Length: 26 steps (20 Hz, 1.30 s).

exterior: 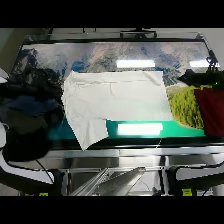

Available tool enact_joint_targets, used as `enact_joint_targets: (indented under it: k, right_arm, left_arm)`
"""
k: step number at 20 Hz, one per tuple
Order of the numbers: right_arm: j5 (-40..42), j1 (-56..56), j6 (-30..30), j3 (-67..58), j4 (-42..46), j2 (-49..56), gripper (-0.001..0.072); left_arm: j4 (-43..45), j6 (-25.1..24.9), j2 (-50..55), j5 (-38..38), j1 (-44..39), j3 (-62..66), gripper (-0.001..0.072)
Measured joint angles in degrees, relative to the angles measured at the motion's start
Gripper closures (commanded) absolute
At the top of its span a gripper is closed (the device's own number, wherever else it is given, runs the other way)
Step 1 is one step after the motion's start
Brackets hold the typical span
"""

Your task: Fold the shirts.

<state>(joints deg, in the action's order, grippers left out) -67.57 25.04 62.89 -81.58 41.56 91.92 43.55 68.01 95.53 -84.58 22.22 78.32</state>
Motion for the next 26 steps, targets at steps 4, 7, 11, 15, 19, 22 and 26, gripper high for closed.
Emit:
enact_joint_targets:
  k: [4,7,11,15,19,22,26]
  right_arm:
    - [-5.27,0.72,0.57,3.63,-0.07,-0.13,0.0694]
    - [-7.56,0.87,0.79,4.96,-0.15,-0.17,0.0694]
    - [-8.98,1.31,0.98,5.53,-0.15,-0.17,0.0693]
    - [-9.88,2.38,0.37,5.68,0.04,-0.17,0.0692]
    - [-10.05,3.23,-0.11,6.1,4.28,0.28,0.0208]
    - [-10.58,3.43,1.22,6.69,8.94,2.19,0.0365]
    - [-12.59,3.56,2.05,6.95,14.49,6.43,0.0364]
  left_arm:
    - [4.17,0.2,-7.28,6.91,-0.15,-18.73,0.0014]
    - [5.14,0.2,-7.76,11.89,-1.31,-25.59,0.0014]
    - [0.46,-2.08,-5.01,13.66,-4.46,-27.54,0.0149]
    - [-0.61,-4.11,-2.73,16.57,-6.29,-24.5,0.0528]
    - [-1.64,-4.74,-2.21,16.35,-6.97,-22.18,0.0563]
    - [-2.12,-5.09,-2.12,16.02,-7.56,-21.64,0.0687]
    - [-2.54,-5.29,-2.12,15.08,-7.91,-21.4,0.0687]
